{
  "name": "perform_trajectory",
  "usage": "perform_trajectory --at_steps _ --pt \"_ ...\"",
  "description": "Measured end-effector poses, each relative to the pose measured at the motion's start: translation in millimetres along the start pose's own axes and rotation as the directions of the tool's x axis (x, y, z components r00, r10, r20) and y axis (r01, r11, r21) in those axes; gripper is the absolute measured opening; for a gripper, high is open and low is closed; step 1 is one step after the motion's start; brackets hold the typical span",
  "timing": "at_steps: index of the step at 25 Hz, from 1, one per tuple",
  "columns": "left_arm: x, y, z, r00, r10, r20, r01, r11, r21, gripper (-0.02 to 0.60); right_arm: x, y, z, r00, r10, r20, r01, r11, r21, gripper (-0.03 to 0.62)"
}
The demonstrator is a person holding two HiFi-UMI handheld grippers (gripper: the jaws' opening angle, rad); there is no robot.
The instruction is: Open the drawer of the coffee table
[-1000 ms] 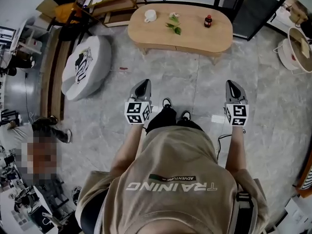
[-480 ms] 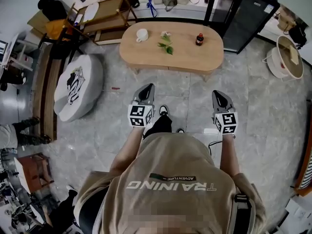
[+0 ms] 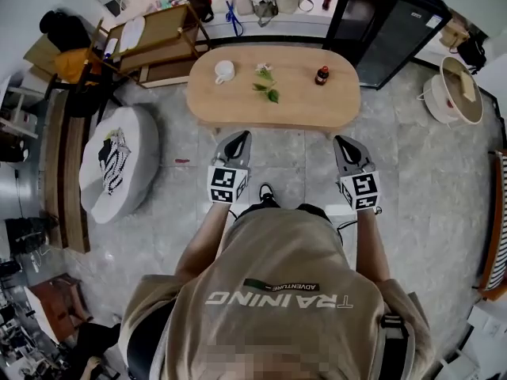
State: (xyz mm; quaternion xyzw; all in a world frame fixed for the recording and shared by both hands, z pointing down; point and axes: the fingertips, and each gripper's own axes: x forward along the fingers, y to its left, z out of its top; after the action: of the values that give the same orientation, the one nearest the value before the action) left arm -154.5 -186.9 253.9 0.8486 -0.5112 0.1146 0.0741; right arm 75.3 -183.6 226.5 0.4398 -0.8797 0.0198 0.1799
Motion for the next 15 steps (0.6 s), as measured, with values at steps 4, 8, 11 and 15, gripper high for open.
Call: perform_trajectory --at_steps 4,8,11,15 --pt "19 25 1 1.000 -0.015 -0.003 0.015 1.000 0.005 0.002 35 13 18 0.999 0.022 0.027 -0.023 0.999 0.036 0.005" --pt "26 40 9 1.000 -0.002 0.003 0.002 1.000 -0.008 0.000 54 15 32 0.998 0.060 0.026 -0.061 0.998 0.018 0.005" --pt "31 51 8 1.000 0.024 0.003 -0.024 0.999 -0.031 0.000 64 13 28 0.996 0.085 0.006 -0.085 0.996 0.005 0.005" --pt "35 52 4 0.999 0.041 -0.005 -0.041 0.996 -0.084 0.000 66 9 26 0.996 0.093 -0.012 -0.093 0.996 0.015 0.005"
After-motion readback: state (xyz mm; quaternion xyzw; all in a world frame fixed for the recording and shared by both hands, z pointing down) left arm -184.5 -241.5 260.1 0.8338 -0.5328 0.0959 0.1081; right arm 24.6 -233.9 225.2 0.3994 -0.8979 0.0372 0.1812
